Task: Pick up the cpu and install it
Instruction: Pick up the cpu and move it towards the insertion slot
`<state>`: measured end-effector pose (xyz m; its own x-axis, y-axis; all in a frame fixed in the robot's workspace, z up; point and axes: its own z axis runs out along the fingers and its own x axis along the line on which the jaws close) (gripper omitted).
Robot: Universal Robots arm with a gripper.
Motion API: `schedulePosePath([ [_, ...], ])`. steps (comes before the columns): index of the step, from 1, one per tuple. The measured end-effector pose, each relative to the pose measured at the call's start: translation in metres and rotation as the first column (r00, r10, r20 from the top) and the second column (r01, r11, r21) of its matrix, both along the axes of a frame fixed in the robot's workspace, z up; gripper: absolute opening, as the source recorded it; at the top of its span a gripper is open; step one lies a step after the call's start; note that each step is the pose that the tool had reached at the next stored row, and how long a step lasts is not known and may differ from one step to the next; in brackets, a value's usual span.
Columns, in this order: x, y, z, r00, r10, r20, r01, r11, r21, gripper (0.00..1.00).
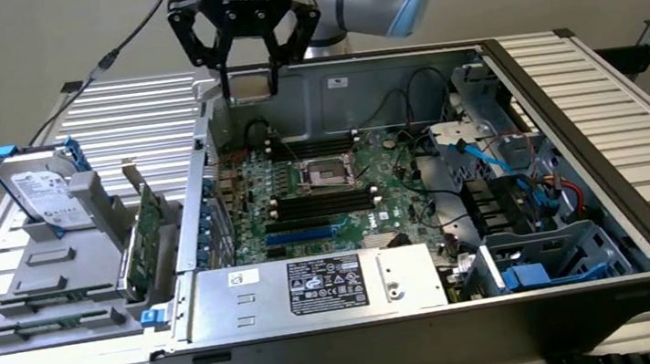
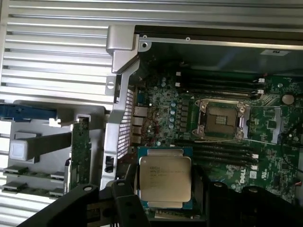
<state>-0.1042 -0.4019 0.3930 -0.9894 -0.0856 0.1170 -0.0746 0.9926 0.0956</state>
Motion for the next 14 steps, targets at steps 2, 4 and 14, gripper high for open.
schedulePosePath([
  [2,0.009,0.0015,0.0,1.0,0.0,0.0001,0.0,1.0,-0.0001,0.55],
  [4,0.017,0.0033,-0.0001,1.0,0.0,0.0025,0.0,1.0,0.0,0.55],
  [14,0.042,0.0123,-0.0007,0.9981,0.0,0.062,0.0,1.0,-0.0001,0.55],
])
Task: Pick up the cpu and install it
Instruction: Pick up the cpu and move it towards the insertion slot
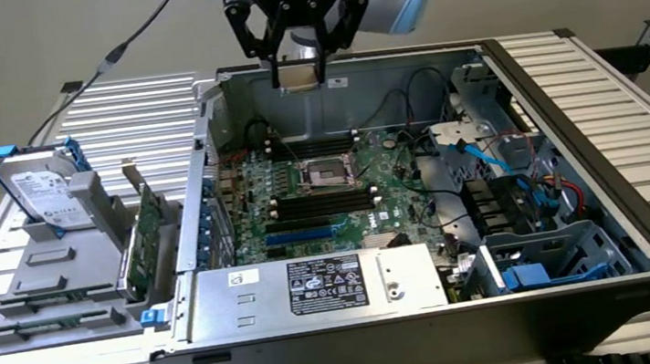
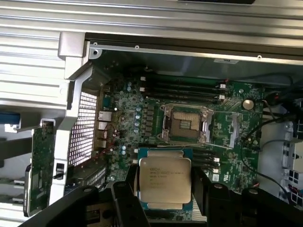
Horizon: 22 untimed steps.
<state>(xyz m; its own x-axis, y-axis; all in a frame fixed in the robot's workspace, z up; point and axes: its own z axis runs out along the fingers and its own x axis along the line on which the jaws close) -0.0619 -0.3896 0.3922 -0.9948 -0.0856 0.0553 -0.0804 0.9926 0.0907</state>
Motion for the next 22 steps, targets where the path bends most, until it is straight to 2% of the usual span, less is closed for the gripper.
schedulePosePath([
  [3,0.005,0.0026,-0.0002,0.9999,0.0,0.0131,0.0,1.0,0.0,0.55],
  [6,0.008,0.007,-0.0009,0.9998,0.0,0.0182,0.0,1.0,0.0001,0.55],
  [13,0.011,0.0139,-0.0034,0.9997,-0.009,0.0238,0.009,1.0,-0.0005,0.55],
  [22,0.015,0.0202,-0.0116,0.9992,-0.031,0.0269,0.031,0.9995,-0.0062,0.55],
])
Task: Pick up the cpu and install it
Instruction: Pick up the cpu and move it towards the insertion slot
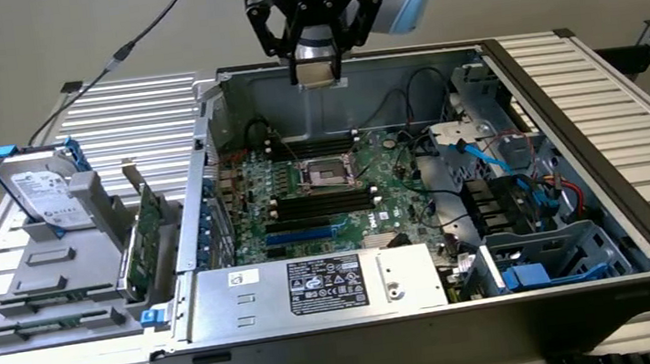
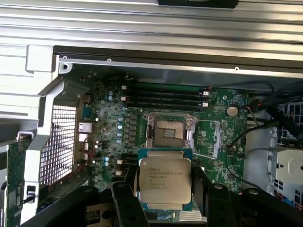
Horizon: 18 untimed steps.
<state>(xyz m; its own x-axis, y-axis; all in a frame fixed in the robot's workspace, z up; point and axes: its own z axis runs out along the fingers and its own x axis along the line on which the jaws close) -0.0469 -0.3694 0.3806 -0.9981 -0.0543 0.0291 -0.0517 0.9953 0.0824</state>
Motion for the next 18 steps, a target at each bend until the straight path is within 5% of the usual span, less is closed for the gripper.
schedulePosePath([
  [18,0.009,0.0172,-0.0262,0.9993,-0.037,0.0003,0.037,0.9992,-0.0109,0.55],
])
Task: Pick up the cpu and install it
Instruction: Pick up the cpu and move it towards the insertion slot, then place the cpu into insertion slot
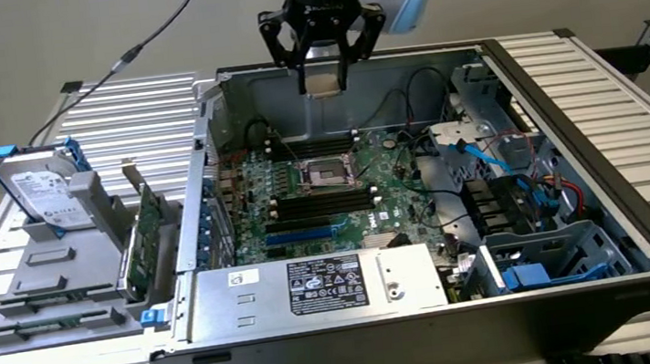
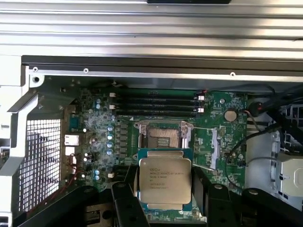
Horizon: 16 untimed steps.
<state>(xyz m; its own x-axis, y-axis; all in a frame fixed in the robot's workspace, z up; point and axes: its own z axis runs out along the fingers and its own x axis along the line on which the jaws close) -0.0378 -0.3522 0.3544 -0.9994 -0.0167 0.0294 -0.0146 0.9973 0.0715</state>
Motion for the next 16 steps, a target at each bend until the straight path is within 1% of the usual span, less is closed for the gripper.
schedulePosePath([
  [5,0.001,0.0051,-0.0077,1.0,-0.005,0.0,0.005,1.0,-0.0058,0.55],
  [9,0.002,0.0084,-0.0134,1.0,-0.008,0.0,0.008,0.9999,-0.0129,0.55],
  [11,0.002,0.0086,-0.0146,1.0,-0.008,0.0,0.008,0.9999,-0.0138,0.55],
  [16,0.002,0.0086,-0.0143,1.0,-0.008,0.0001,0.008,0.9999,-0.0138,0.55],
])
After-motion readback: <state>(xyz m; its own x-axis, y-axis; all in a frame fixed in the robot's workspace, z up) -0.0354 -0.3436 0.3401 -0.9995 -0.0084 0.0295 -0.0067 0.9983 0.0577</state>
